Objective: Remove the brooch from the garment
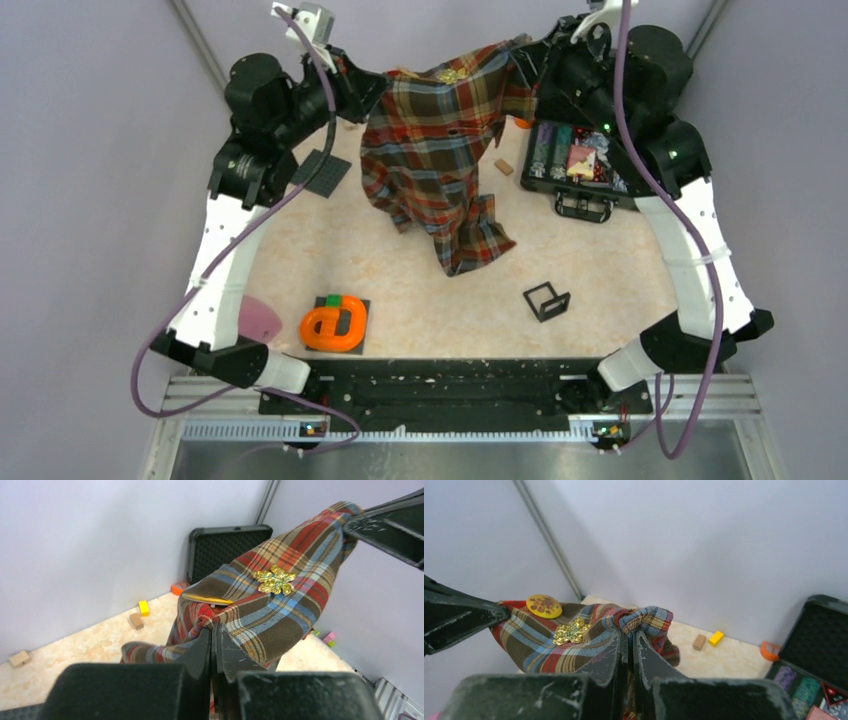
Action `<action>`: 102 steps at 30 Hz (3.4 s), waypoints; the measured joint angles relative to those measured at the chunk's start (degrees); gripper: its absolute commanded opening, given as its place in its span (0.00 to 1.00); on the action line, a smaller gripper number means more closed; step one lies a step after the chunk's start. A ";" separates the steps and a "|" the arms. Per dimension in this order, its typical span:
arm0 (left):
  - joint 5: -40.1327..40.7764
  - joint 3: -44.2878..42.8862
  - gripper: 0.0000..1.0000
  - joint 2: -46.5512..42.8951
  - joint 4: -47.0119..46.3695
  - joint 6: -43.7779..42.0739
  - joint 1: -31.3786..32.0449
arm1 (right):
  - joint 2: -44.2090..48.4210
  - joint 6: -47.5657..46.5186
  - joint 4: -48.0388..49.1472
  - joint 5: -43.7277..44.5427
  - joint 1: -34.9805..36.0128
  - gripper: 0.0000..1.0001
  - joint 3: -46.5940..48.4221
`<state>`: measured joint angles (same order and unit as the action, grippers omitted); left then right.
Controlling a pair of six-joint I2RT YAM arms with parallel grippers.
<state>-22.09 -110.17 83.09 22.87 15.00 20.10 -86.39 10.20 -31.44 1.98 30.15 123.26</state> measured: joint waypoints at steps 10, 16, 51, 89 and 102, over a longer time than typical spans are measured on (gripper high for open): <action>4.17 -18.62 0.00 -1.79 8.04 -3.26 2.78 | 0.02 0.59 0.22 -11.61 0.00 0.00 7.04; 5.14 -7.54 0.00 -3.19 3.13 -2.86 2.82 | 3.26 1.92 2.43 -6.78 0.00 0.00 -2.34; 18.08 57.37 0.70 -14.38 -9.31 10.60 -7.72 | 4.96 7.50 12.61 2.84 -6.25 0.72 -56.61; 21.75 51.98 0.00 -21.14 -7.56 6.64 -8.79 | -21.07 6.01 11.32 -3.10 1.55 0.00 -20.92; 25.11 49.59 0.00 -22.43 -6.95 3.04 -6.27 | -11.43 3.43 12.41 0.42 1.55 0.00 -22.77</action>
<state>3.03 -60.58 60.66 15.92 18.04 13.82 -97.82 13.63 -19.03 2.39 31.70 100.49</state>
